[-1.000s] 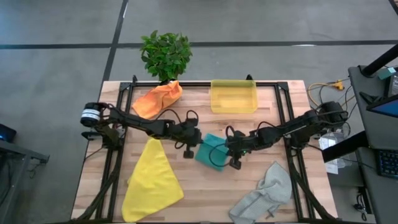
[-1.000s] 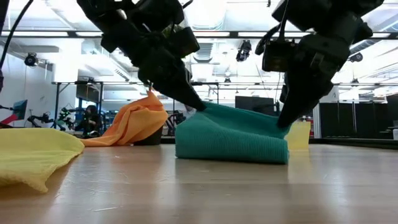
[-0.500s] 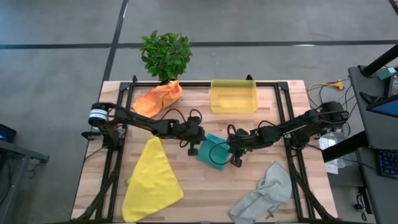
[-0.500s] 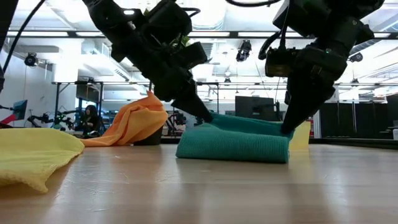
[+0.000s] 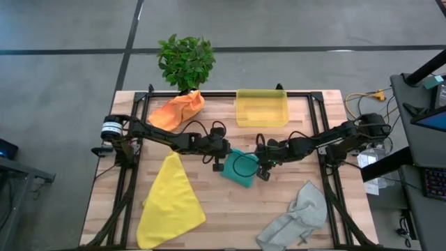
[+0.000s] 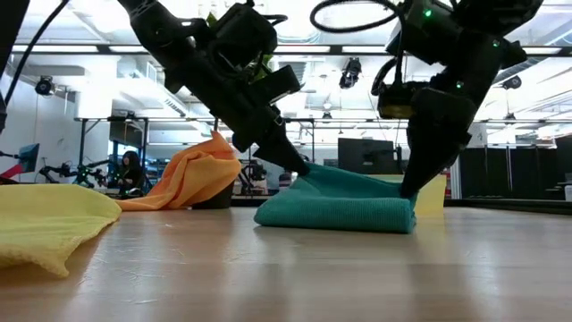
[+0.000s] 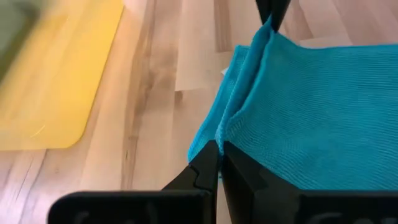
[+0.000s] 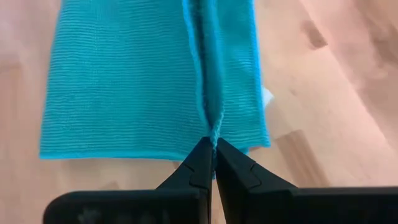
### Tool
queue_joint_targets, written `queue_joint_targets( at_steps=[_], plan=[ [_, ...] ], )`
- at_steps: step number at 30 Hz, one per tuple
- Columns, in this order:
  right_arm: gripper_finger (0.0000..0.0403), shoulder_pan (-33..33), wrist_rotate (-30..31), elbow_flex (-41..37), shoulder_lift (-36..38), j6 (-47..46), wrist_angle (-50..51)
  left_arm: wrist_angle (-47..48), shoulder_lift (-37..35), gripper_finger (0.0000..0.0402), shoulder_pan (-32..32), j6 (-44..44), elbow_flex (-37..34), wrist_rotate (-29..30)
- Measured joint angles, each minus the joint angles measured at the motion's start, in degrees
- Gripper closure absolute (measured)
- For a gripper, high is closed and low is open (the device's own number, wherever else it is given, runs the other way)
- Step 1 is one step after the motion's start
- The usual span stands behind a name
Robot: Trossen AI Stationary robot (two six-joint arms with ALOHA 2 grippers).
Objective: Fold microfiber towels
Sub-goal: Fold the blue microfiber towel
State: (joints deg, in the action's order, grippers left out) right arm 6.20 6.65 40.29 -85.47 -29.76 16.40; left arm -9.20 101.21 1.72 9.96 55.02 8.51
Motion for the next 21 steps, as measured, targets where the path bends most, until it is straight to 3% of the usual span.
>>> queue_joint_targets(
  at_steps=[8, 21],
  plan=[
    [0.039, -2.2, -0.6, 0.0, 0.0, 0.2, 1.8, -1.3, 0.0, 0.0391, 1.4, 0.0, -0.1, 0.0],
    [0.0276, -4.5, 2.3, 0.0, 2.3, 0.0, 4.9, -2.9, -0.1, 0.0253, 4.0, -0.5, 0.1, 0.3]
  ],
)
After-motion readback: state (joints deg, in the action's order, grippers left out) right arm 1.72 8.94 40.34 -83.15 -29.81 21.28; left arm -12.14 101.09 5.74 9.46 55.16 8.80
